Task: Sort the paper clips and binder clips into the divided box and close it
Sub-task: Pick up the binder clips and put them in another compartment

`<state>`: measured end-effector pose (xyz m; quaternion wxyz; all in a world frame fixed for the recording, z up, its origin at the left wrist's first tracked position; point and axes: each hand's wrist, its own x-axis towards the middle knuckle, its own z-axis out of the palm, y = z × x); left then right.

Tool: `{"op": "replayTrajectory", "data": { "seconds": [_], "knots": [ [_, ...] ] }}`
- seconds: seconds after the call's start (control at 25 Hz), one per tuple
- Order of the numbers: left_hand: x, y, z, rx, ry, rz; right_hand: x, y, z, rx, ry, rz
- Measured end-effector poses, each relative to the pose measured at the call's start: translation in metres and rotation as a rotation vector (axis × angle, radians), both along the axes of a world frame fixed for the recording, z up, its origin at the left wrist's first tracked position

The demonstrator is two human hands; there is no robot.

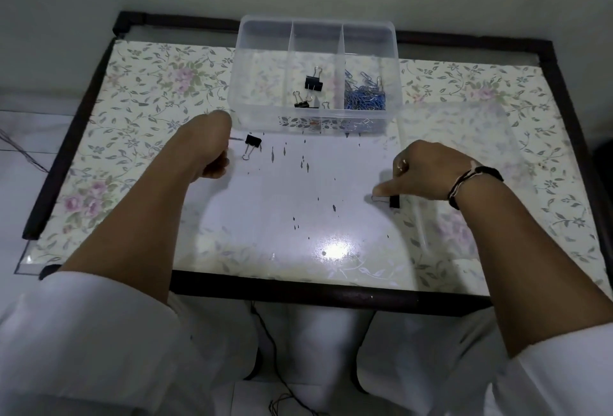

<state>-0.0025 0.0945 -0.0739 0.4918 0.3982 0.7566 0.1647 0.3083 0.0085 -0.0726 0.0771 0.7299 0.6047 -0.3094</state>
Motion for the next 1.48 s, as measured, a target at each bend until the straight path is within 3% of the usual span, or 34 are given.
{"op": "replayTrajectory", "data": {
  "seconds": [0.08, 0.28, 0.36, 0.52, 0.64, 0.72, 0.8, 1.0, 1.08, 1.12, 1.24, 1.28, 1.36, 1.48],
  "knots": [
    [0.0, 0.001, -0.001, -0.026, -0.106, 0.01, -0.002, -0.001, -0.007, -0.034, -0.125, 0.106],
    [0.0, 0.003, -0.007, -0.009, -0.023, -0.102, -0.002, -0.001, -0.02, -0.092, -0.141, 0.169],
    [-0.002, 0.004, -0.006, -0.016, -0.003, -0.162, -0.005, -0.002, -0.014, -0.116, 0.141, 0.096],
    [-0.007, 0.003, -0.008, -0.137, -0.039, -0.329, -0.015, 0.0, 0.007, -0.151, 0.982, -0.265],
    [-0.011, 0.009, -0.02, -0.04, 0.116, -0.399, -0.021, 0.002, 0.017, -0.34, 1.396, -0.365],
    [-0.006, 0.013, -0.028, 0.164, 0.4, -0.485, -0.023, 0.004, 0.017, -0.368, 1.495, -0.406],
    [0.007, 0.01, -0.032, 0.296, 0.56, -0.505, -0.026, 0.006, 0.016, -0.323, 1.499, -0.461],
    [0.023, 0.006, -0.043, 0.319, 0.571, -0.465, -0.03, 0.01, 0.014, -0.256, 1.458, -0.594],
    [0.022, 0.006, -0.031, 0.252, 0.489, -0.504, -0.034, 0.01, 0.017, -0.229, 1.467, -0.638],
    [0.023, 0.005, -0.021, 0.186, 0.331, -0.471, -0.037, 0.012, 0.019, -0.206, 1.497, -0.676],
    [0.039, 0.006, 0.02, -0.037, -0.403, -0.145, -0.052, 0.029, 0.033, -0.067, 1.635, -0.83],
    [0.048, 0.011, 0.028, -0.056, -0.55, -0.057, -0.059, 0.04, 0.038, -0.013, 1.651, -0.881],
    [0.07, 0.026, 0.039, -0.043, -0.648, 0.042, -0.071, 0.068, 0.044, 0.077, 1.591, -0.936],
    [0.099, 0.045, 0.047, 0.035, -0.606, 0.1, -0.09, 0.103, 0.051, 0.155, 1.314, -0.897]
  ]
}}
